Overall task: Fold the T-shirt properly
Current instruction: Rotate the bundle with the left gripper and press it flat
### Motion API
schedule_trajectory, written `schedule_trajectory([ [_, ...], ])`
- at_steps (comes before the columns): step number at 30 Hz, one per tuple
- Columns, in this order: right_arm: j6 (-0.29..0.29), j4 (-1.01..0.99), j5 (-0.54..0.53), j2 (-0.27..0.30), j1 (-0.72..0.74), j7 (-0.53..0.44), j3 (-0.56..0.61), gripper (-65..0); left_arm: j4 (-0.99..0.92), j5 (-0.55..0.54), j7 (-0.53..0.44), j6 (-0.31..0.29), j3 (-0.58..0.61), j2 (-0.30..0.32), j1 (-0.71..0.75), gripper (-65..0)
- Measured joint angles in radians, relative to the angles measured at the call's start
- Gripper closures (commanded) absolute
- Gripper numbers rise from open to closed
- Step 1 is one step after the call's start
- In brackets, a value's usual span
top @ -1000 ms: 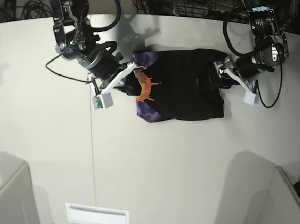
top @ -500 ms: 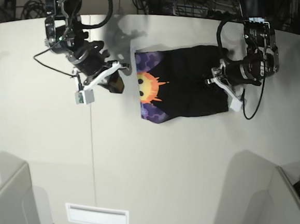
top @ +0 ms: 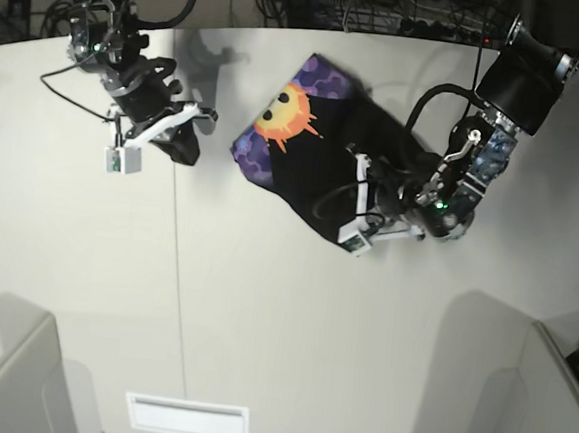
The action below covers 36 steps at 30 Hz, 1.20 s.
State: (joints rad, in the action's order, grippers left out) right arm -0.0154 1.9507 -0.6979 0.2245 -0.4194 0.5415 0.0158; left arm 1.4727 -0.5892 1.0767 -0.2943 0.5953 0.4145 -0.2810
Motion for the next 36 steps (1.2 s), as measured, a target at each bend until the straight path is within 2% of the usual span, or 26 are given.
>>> schedule_trajectory([
  [7, 0.0, 0.0, -0.001, -0.01, -0.05, -0.008, -0.092, 0.0, 0.01, 0.234, -0.167, 0.011, 0.379, -0.001, -0.15, 0.0],
  [10, 0.0, 0.0, -0.001, -0.014, -0.072, -0.007, -0.135, 0.0, 0.01, 0.338, -0.272, 0.034, 0.491, -0.007, -0.175, 0.0],
  [12, 0.0, 0.0, -0.001, -0.015, -0.084, -0.008, -0.158, 0.0, 0.002, 0.369, -0.322, 0.035, 0.535, -0.015, -0.191, 0.0],
  [16, 0.0, -0.001, -0.001, -0.015, -0.108, -0.008, -0.171, 0.0, -0.009, 0.376, -0.333, 0.026, 0.561, -0.044, -0.209, 0.0],
  [19, 0.0, -0.001, -0.001, -0.016, -0.111, -0.008, -0.171, 0.0, -0.01, 0.372, -0.333, -0.05, 0.568, -0.065, -0.229, 0.0],
  [21, 0.0, -0.001, -0.001, -0.021, -0.111, -0.008, -0.171, 0.0, -0.01, 0.359, -0.333, -0.079, 0.57, -0.068, -0.236, 0.0],
  [26, 0.0, -0.001, -0.002, -0.063, -0.122, -0.007, -0.17, 0.0, -0.014, 0.356, -0.325, -0.088, 0.568, -0.085, -0.238, 0.0],
  [33, 0.006, -0.056, -0.001, -0.06, -0.122, -0.015, -0.169, 0.0, -0.015, 0.354, -0.322, -0.089, 0.565, -0.094, -0.237, 0.0],
  [36, 0.006, -0.059, 0.0, -0.06, -0.127, -0.014, -0.169, 0.0, -0.017, 0.425, -0.322, -0.099, 0.567, -0.117, -0.233, 0.0],
])
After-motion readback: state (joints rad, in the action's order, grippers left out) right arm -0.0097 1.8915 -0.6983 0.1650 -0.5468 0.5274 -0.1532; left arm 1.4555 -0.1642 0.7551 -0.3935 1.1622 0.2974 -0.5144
